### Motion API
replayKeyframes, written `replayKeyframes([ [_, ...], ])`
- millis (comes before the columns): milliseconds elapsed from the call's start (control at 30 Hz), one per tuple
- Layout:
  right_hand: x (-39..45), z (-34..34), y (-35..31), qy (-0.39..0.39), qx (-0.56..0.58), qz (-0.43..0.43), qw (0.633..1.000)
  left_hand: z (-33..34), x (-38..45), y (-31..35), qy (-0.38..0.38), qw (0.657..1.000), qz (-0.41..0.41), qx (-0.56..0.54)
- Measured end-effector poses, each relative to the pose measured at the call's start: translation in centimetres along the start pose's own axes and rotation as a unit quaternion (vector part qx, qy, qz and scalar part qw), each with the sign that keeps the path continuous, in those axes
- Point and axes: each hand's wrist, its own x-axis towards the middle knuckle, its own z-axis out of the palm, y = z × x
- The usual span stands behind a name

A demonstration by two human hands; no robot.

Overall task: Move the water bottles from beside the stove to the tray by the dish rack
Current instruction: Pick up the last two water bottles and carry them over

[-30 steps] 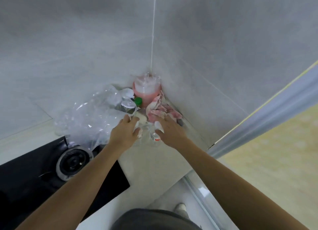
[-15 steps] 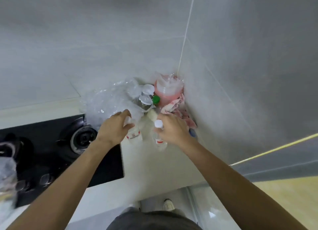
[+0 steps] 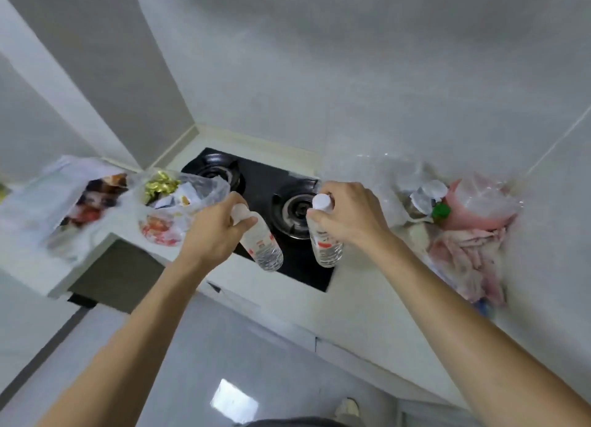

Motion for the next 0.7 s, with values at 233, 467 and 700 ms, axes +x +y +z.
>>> replayKeyframes([
  [233,-1.2,7.5,-18.2,-0.064,0.056,-0.152,0.985,-10.2,-13.5,-13.8,0.137,0.982,-0.131,0.006],
  [467,-7.5,17.0,-39.5,-0.131,0.101,-0.274,0.948,-21.3,-29.8,-27.7,0.223,0.946,-0.234,0.002],
  [700,-15.5,25.2,-59.3,-0.218,0.156,-0.374,0.888,-30.6,-45.4,-37.6,0.321,0.884,-0.340,0.003],
])
